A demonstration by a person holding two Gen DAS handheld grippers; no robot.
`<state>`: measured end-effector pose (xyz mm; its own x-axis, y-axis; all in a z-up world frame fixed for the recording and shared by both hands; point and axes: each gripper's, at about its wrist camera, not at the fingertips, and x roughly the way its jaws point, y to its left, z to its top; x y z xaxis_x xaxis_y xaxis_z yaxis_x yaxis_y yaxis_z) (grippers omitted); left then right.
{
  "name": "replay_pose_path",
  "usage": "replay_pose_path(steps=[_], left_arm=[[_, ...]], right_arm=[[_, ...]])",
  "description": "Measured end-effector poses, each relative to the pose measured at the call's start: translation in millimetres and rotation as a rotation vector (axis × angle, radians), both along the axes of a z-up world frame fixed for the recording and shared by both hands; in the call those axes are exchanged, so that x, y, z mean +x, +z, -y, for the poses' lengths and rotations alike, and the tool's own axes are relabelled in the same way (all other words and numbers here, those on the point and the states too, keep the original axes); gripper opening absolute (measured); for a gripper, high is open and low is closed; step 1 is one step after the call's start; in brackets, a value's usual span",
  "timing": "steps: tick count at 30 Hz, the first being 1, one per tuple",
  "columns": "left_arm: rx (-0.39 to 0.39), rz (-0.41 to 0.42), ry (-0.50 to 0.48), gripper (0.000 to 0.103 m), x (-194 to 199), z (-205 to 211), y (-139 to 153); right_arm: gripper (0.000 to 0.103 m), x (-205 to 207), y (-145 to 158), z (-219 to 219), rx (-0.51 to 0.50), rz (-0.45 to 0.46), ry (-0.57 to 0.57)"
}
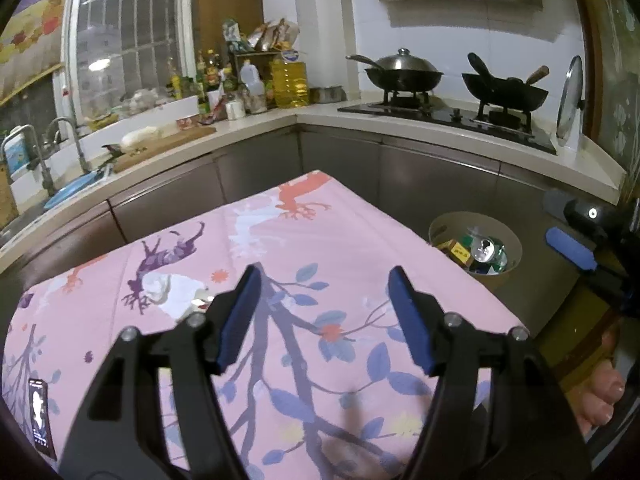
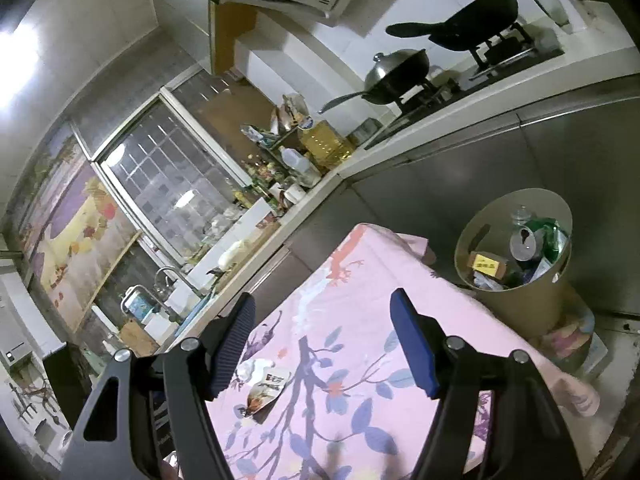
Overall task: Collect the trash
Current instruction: 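Move both grippers back over the orange snack packet and white tissue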
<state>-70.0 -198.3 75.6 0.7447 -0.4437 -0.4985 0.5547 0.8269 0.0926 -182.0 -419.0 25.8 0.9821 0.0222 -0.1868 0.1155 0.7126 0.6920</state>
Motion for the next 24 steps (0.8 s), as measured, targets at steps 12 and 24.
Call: replay_pose_path(steps=[12, 24], left_arm=[[0.0, 0.003, 0.057, 0.068, -1, -21, -1], [-0.002, -0.025, 0.106, 0.082, 10, -30, -6]], right_arm=[[0.068, 3, -6, -6, 0.071, -0.007, 0.033], [0.073, 4, -13, -17, 0.059, -0.109, -0.012]])
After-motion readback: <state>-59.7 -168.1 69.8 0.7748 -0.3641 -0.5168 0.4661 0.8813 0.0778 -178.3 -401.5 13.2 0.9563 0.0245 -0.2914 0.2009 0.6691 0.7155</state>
